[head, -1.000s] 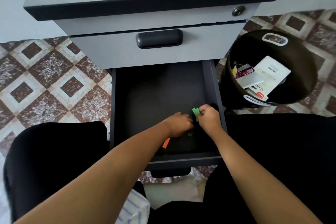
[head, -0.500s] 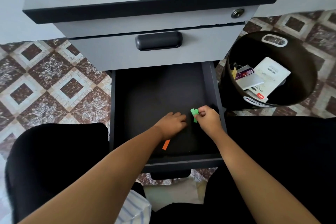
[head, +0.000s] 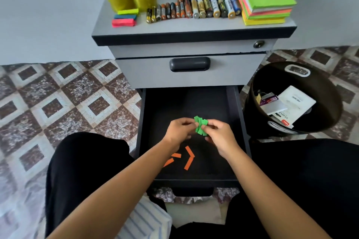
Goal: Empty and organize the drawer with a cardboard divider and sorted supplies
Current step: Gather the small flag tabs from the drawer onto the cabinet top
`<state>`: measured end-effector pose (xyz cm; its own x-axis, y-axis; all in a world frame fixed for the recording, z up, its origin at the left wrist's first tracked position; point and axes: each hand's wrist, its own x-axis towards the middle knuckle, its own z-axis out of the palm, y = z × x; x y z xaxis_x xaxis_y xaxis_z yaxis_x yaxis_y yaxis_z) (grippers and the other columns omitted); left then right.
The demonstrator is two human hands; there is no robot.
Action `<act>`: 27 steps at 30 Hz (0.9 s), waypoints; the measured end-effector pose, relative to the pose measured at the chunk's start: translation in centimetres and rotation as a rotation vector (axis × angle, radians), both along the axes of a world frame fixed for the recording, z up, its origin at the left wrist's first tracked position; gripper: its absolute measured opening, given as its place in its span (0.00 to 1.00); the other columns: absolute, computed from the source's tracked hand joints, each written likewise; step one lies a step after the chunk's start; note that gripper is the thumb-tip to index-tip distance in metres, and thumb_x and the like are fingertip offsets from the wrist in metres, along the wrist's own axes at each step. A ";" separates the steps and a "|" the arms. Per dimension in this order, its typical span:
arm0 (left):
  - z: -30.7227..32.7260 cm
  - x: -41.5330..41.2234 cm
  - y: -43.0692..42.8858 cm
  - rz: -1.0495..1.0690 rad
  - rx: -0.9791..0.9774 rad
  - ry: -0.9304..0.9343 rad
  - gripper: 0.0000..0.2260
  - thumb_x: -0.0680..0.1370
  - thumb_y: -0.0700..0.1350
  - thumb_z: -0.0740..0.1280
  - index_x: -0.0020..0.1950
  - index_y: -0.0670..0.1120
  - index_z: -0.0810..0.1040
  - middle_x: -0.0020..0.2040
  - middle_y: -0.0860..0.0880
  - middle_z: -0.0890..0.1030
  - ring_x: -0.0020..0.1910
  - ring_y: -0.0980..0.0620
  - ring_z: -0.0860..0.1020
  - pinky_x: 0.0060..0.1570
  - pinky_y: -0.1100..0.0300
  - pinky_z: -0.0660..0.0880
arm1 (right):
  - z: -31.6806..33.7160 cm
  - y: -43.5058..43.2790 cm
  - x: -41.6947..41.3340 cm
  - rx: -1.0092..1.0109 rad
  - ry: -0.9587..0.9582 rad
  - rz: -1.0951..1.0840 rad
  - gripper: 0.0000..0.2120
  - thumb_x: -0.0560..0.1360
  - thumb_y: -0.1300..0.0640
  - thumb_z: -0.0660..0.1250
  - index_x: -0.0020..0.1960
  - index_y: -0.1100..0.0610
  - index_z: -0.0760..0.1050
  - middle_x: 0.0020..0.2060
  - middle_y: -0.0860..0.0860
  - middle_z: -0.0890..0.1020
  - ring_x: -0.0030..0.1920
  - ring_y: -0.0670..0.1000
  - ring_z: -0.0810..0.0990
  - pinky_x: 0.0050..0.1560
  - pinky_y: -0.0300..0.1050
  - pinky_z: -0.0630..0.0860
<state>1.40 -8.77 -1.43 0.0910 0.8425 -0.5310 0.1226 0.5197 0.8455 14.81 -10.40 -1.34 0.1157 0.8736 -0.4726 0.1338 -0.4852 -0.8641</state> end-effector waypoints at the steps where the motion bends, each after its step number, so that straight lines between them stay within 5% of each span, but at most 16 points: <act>1: 0.7 -0.4 -0.2 0.019 -0.003 -0.054 0.05 0.76 0.41 0.69 0.51 0.43 0.80 0.40 0.50 0.81 0.38 0.57 0.78 0.38 0.63 0.73 | 0.5 0.0 -0.3 0.035 0.000 0.010 0.12 0.76 0.62 0.66 0.58 0.59 0.78 0.50 0.53 0.82 0.50 0.49 0.80 0.40 0.37 0.75; 10: 5.0 -2.6 -1.8 0.135 0.029 -0.357 0.05 0.77 0.39 0.66 0.42 0.45 0.79 0.38 0.50 0.82 0.38 0.55 0.80 0.38 0.62 0.75 | 5.7 -0.8 -3.0 0.215 0.088 0.024 0.12 0.77 0.63 0.63 0.60 0.61 0.77 0.44 0.48 0.81 0.48 0.49 0.81 0.47 0.42 0.80; 14: 6.0 -3.2 -2.7 0.184 0.052 -0.470 0.07 0.77 0.38 0.65 0.39 0.44 0.78 0.37 0.49 0.82 0.38 0.53 0.80 0.39 0.61 0.75 | 7.0 -1.3 -4.0 0.339 -0.047 0.081 0.14 0.76 0.63 0.65 0.62 0.57 0.76 0.51 0.50 0.81 0.51 0.47 0.80 0.51 0.42 0.79; 19: 6.9 -4.2 -3.7 0.218 0.061 -0.518 0.08 0.77 0.39 0.65 0.37 0.46 0.76 0.35 0.50 0.82 0.36 0.55 0.79 0.36 0.63 0.73 | 7.9 -2.0 -4.9 0.520 -0.191 0.099 0.04 0.74 0.60 0.68 0.48 0.54 0.76 0.41 0.46 0.80 0.45 0.43 0.79 0.42 0.29 0.74; 27: 7.4 -4.2 -4.1 0.270 0.016 -0.691 0.04 0.71 0.45 0.68 0.40 0.46 0.76 0.44 0.46 0.81 0.40 0.52 0.81 0.40 0.61 0.76 | 8.8 -2.5 -5.8 0.633 -0.291 0.129 0.03 0.76 0.60 0.66 0.48 0.56 0.79 0.40 0.43 0.79 0.43 0.39 0.77 0.42 0.22 0.71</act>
<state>-2.82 -12.88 6.01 0.1888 0.8898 -0.4154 -0.5701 0.4438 0.6914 8.98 -12.87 7.50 0.0369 0.9855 0.1653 0.4245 0.1343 -0.8954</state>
